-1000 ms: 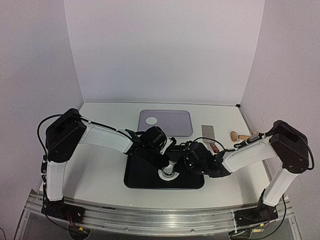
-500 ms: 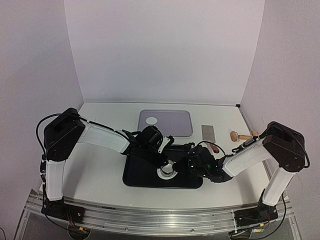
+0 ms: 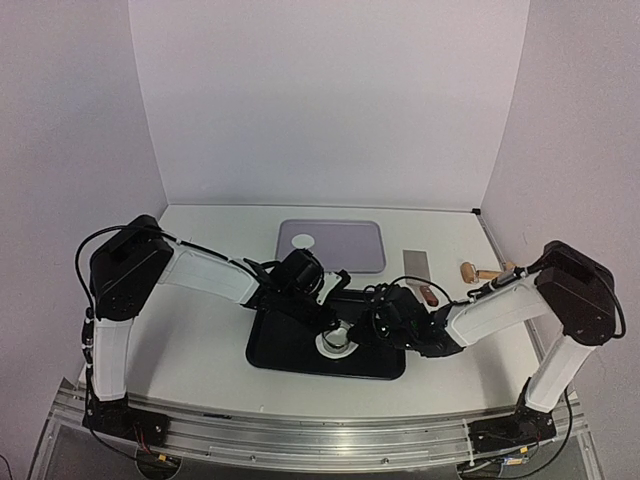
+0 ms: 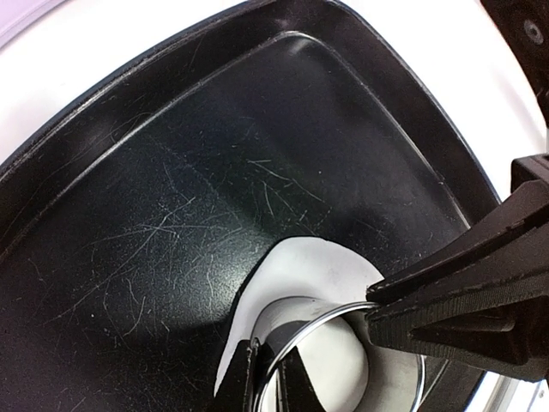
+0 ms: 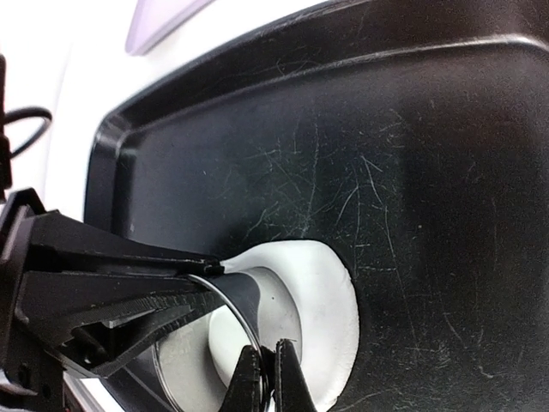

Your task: Roll out the dumpling wrappers from the dough

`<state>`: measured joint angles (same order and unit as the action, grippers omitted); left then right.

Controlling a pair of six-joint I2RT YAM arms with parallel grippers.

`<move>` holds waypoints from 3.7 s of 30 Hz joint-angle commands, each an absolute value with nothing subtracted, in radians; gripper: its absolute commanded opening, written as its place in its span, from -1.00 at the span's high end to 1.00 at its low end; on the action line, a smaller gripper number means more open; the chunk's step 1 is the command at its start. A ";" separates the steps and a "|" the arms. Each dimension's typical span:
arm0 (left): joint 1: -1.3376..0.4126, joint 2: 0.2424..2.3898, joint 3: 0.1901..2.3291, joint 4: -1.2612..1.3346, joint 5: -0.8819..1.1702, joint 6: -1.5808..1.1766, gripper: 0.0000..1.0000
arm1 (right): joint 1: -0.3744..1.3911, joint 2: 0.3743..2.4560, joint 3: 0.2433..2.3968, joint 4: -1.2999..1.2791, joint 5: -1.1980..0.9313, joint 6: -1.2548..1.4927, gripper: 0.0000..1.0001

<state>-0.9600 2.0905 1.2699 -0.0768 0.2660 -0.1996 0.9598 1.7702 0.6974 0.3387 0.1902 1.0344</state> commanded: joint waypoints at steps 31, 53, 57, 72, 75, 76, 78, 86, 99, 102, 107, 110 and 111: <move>-0.852 2.091 1.182 -0.286 0.211 -0.250 1.00 | 0.943 1.905 0.810 -0.343 0.263 0.926 1.00; -0.942 2.048 1.056 -0.202 0.205 -0.233 1.00 | 0.913 1.896 0.870 -0.345 0.282 0.856 1.00; -0.889 2.068 1.091 -0.181 0.117 -0.228 1.00 | 0.960 1.881 0.826 -0.341 0.311 0.938 1.00; -0.962 2.110 0.940 -0.194 0.383 -0.238 1.00 | 0.869 1.952 0.933 -0.318 0.202 0.929 1.00; -0.877 2.192 0.999 -0.255 0.435 -0.268 1.00 | 0.868 1.980 0.906 -0.305 0.148 0.977 1.00; -0.866 2.214 1.011 -0.273 0.443 -0.271 1.00 | 0.868 1.991 0.905 -0.300 0.138 0.979 1.00; -0.861 2.223 1.012 -0.276 0.440 -0.267 1.00 | 0.868 2.007 0.915 -0.297 0.132 0.972 1.00; -0.890 2.138 0.943 -0.203 0.312 -0.222 1.00 | 0.924 1.940 0.906 -0.306 0.307 0.854 1.00; -1.036 1.999 0.817 0.028 0.101 -0.126 1.00 | 0.965 1.930 0.915 -0.308 0.449 0.645 1.00; -1.030 2.012 0.813 0.037 0.148 -0.133 1.00 | 0.965 1.906 0.940 -0.312 0.454 0.605 1.00; -0.969 2.069 0.824 0.006 0.364 -0.211 1.00 | 0.962 1.935 1.024 -0.387 0.357 0.645 1.00; -0.957 2.079 0.843 -0.024 0.410 -0.231 1.00 | 0.940 1.963 1.005 -0.371 0.271 0.736 1.00; -0.956 2.083 0.850 -0.032 0.419 -0.233 1.00 | 0.935 1.979 0.998 -0.354 0.249 0.757 1.00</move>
<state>-0.9474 1.9619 0.9245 0.3663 0.2193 -0.2469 0.9981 1.8682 1.0597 -0.1368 0.2701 0.7054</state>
